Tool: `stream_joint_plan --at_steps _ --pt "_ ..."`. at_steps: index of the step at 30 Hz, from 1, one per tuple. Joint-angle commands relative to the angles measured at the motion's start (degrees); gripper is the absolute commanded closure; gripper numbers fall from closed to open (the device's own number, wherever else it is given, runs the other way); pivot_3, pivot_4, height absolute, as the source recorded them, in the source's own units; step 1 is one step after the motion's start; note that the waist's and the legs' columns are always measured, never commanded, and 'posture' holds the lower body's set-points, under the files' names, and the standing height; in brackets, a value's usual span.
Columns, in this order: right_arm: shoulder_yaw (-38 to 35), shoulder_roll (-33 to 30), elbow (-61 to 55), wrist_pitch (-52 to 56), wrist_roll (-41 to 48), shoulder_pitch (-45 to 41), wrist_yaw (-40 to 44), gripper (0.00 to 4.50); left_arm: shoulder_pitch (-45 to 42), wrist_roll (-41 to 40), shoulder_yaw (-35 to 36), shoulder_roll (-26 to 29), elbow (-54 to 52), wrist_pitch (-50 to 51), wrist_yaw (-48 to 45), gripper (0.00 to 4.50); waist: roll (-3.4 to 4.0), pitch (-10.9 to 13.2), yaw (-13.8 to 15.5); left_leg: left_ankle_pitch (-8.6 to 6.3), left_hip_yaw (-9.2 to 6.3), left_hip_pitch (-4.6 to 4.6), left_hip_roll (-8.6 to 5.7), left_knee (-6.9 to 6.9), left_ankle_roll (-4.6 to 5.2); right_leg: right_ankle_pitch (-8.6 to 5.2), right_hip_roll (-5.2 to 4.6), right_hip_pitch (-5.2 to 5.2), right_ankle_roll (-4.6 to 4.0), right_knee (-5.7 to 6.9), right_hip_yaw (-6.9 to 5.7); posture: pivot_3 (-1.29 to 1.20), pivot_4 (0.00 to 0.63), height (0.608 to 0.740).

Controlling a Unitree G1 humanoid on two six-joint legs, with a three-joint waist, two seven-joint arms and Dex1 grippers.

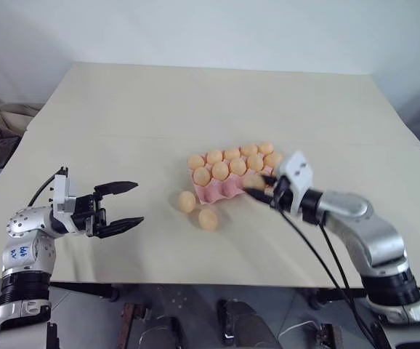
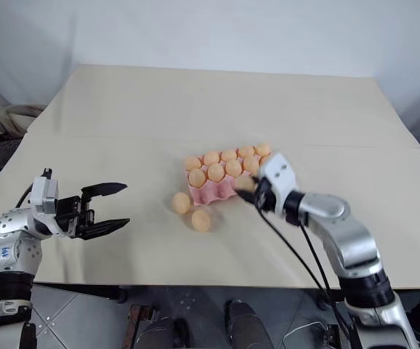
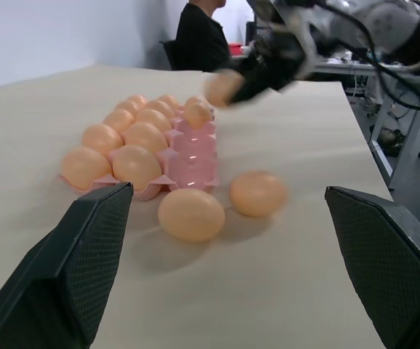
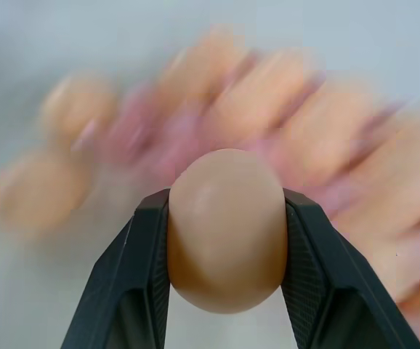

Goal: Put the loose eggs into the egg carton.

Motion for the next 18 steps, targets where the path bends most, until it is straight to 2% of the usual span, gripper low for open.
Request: stream_joint_plan --at_steps 1,8,18 --pt "-0.1 1.4 5.9 -3.0 -3.1 -2.5 -2.2 2.86 -0.6 -0.1 0.6 -0.2 -1.1 -1.0 0.5 0.0 0.0 0.0 0.0 -0.01 0.0 0.0 0.01 -0.01 -0.02 -0.01 0.0 0.0 -0.02 -0.01 -0.01 0.0 0.15 0.74" --pt "3.2 3.6 10.3 -6.9 -5.3 -3.1 0.8 2.86 0.9 -0.5 1.2 -0.2 -2.6 -1.3 1.5 0.0 0.03 0.0 -0.1 -0.03 0.11 -0.14 0.01 -0.02 -0.03 -0.04 0.0 -0.1 0.03 -0.07 -0.02 0.0 0.15 0.74" --pt "4.4 4.8 13.1 -8.5 -7.7 -3.6 1.8 2.86 2.0 -0.6 1.6 0.0 -3.8 -1.2 2.5 0.0 0.03 0.0 -0.2 0.04 0.19 -0.03 0.03 0.02 -0.1 -0.03 0.0 -0.1 0.05 0.13 0.03 0.0 0.15 0.74"
